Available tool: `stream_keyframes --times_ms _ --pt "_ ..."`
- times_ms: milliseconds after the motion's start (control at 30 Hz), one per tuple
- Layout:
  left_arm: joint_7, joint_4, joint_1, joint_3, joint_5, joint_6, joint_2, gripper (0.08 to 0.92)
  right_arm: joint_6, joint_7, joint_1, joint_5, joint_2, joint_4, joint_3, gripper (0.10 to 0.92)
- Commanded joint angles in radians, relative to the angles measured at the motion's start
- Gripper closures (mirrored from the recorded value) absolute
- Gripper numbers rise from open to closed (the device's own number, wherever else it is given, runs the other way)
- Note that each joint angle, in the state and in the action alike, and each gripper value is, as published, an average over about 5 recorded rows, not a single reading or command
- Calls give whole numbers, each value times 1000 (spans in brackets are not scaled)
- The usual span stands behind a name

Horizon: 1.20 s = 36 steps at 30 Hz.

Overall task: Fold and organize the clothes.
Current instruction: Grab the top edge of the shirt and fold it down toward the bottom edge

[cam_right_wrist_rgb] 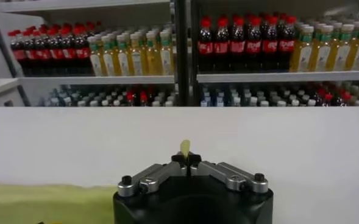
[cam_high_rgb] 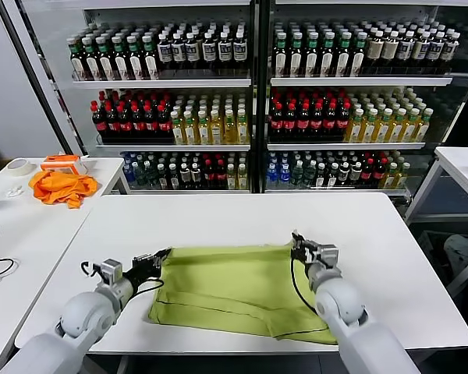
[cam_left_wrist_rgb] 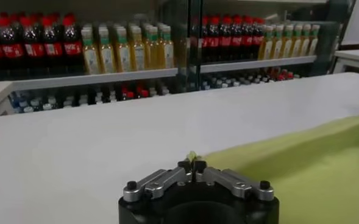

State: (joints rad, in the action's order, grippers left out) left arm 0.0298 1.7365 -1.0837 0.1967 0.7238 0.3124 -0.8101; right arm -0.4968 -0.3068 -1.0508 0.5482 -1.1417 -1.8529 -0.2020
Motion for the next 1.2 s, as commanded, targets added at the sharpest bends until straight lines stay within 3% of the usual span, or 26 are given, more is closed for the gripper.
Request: stream_keyframes --times_ms 33,633,867,1033,1200 --pt "-2 107 -166 58 -29 -24 41 917 -14 -27 -192 -21 27 -170 -36 917" --pt "-35 164 -205 51 -44 62 47 917 -7 -8 -213 -47 26 -153 -49 917" --pt "-93 156 -190 41 -114 86 27 912 -17 16 -259 -68 32 -194 -50 912" --pt "-126 180 -183 71 -53 60 18 802 -26 22 -320 -97 40 -260 -77 808" --pt "-287 226 -180 70 34 78 -17 663 -28 22 -382 -119 40 -323 -124 661"
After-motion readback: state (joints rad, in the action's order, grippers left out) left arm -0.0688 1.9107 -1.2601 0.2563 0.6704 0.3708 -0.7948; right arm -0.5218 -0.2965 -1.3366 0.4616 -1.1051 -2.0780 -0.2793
